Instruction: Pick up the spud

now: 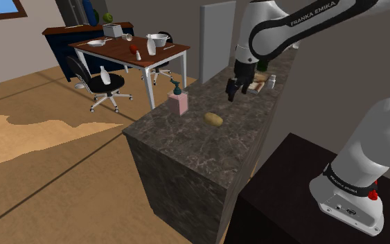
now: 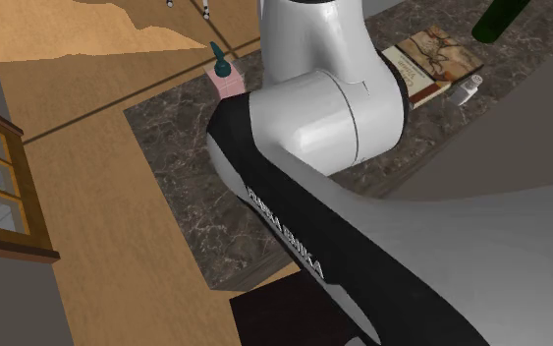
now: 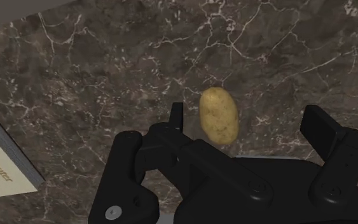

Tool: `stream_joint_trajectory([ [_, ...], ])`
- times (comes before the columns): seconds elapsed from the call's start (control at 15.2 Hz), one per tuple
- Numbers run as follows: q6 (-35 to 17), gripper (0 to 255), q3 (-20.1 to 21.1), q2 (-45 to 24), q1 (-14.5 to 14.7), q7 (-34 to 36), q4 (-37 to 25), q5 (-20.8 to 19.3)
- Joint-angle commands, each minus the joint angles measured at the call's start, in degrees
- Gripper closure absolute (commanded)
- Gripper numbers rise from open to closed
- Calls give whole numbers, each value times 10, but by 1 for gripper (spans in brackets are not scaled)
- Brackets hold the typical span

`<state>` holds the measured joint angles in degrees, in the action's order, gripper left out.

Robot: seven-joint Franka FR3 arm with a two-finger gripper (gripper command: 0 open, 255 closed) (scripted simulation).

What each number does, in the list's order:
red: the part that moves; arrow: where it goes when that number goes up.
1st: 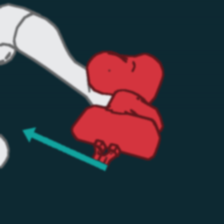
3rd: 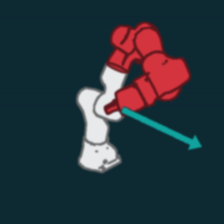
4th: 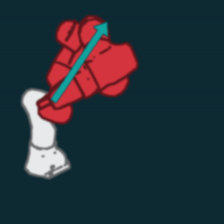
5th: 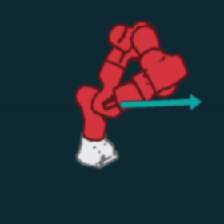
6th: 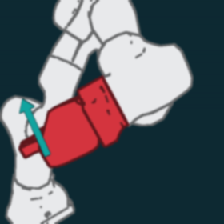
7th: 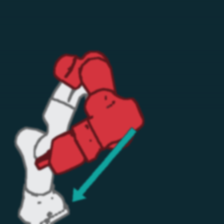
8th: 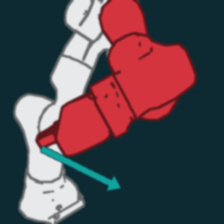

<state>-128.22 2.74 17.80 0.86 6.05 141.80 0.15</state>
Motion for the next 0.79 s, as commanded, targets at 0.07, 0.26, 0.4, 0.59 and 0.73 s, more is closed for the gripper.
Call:
stream_joint_trajectory([
  [0.07,-53,0,0,-64,-3,0,-13,-6],
  [0.26,-102,0,2,-131,-4,4,-32,-13],
  [0.4,-131,0,2,-177,-5,8,-48,-19],
  [0.59,-170,0,1,-246,-4,14,-78,-28],
  [0.73,-192,0,0,-292,-4,18,-102,-35],
])
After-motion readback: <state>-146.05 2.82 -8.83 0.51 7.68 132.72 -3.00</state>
